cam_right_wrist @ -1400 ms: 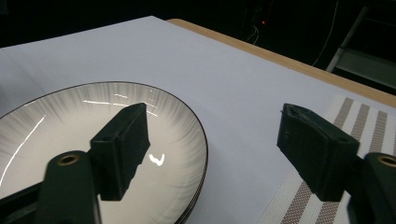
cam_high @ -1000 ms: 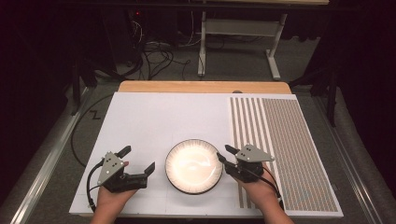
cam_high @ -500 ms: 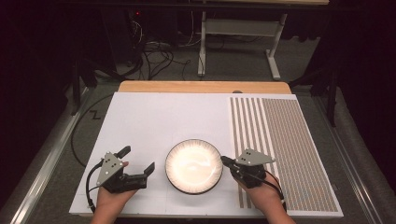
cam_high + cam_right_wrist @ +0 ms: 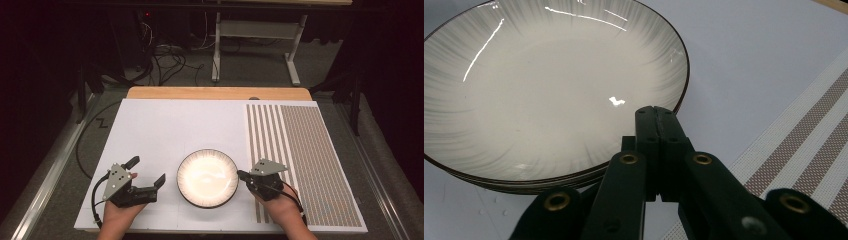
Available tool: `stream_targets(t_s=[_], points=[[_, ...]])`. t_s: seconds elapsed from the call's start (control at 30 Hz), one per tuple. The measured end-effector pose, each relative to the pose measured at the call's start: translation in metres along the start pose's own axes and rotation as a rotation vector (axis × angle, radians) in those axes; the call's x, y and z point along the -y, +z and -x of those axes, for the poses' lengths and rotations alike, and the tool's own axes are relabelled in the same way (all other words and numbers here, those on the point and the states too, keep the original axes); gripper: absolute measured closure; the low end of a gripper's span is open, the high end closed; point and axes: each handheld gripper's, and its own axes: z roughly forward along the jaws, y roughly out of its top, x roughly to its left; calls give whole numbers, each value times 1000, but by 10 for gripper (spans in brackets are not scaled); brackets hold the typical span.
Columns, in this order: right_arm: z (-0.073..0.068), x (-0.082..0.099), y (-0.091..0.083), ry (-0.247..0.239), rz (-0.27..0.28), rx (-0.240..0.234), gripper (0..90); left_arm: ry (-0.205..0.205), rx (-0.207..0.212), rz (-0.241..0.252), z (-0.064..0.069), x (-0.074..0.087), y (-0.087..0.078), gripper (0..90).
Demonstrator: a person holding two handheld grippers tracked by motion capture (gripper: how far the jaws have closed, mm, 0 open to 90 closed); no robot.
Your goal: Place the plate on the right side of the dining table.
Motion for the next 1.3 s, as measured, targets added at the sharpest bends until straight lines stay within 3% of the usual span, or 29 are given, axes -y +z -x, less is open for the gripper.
stream_targets(t_s=[1.0,1.3], points=[[-10,-7,5,-80,-44,26,900,-2,3,8,-1,-1,-1,8],[-10,-7,7,-52,-34,4,900,-8,4,15,-2,-2,-2,7]])
